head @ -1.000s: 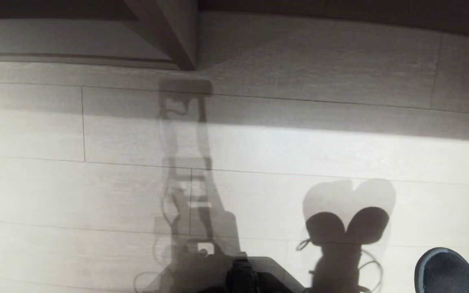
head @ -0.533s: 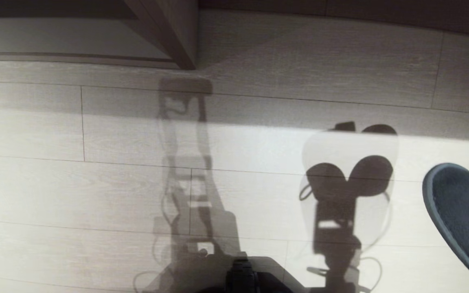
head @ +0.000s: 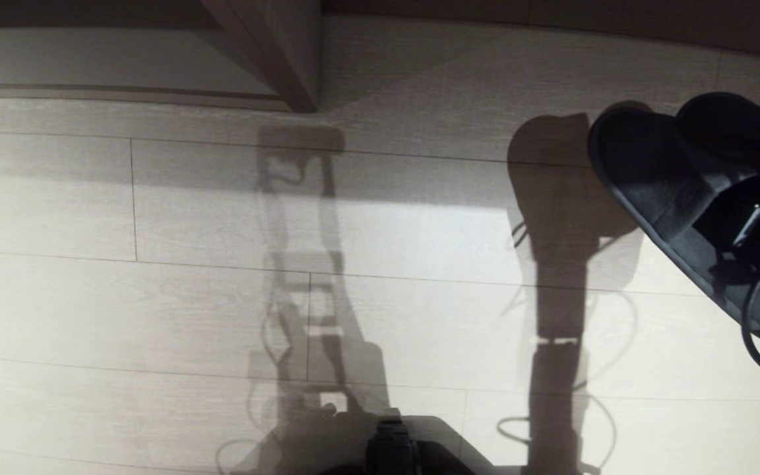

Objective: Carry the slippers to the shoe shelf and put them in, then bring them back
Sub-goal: Place the slippers on the floor

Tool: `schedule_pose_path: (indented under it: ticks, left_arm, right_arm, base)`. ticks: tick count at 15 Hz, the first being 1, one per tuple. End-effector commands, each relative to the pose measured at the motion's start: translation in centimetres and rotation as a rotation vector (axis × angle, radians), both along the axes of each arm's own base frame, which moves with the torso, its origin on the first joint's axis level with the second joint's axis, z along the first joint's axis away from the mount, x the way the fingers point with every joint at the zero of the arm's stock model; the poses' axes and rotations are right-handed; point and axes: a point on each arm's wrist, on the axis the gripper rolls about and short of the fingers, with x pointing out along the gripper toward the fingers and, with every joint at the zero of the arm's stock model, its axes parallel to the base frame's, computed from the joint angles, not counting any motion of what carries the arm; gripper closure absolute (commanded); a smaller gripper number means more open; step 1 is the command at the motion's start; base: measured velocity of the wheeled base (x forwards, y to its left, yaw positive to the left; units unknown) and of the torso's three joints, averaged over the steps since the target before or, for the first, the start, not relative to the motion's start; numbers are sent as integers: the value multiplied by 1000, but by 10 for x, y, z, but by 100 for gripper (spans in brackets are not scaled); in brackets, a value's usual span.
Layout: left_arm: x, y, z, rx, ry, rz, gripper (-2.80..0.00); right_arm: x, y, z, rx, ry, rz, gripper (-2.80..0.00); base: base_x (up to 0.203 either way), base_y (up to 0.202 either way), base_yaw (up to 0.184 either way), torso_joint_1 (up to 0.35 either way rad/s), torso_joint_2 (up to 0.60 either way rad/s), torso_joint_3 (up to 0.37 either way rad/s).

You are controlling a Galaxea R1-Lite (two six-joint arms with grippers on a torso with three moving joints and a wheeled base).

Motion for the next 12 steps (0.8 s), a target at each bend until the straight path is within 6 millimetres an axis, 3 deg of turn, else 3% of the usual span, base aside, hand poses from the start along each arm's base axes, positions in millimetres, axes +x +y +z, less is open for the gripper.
schedule_pose_path:
  ticks: [1, 4, 9, 12]
  left_arm:
    - [0, 0, -1, -1, 0, 0, 0]
    - [0, 0, -1, -1, 0, 0, 0]
    - [0, 0, 0, 1, 1, 0, 0]
    - [0, 0, 0, 1, -2, 0, 0]
  right_arm:
    - [43, -3, -15, -6, -4, -6, 0]
    - [57, -7, -13, -21, -39, -30, 0]
    - [92, -18, -41, 24, -82, -112, 0]
    - [100, -19, -51, 50, -83, -113, 0]
  base:
    - [0, 0, 0, 0, 0, 0]
    - [0, 0, 0, 0, 0, 0]
    - [0, 0, 0, 0, 0, 0]
    - [0, 0, 0, 0, 0, 0]
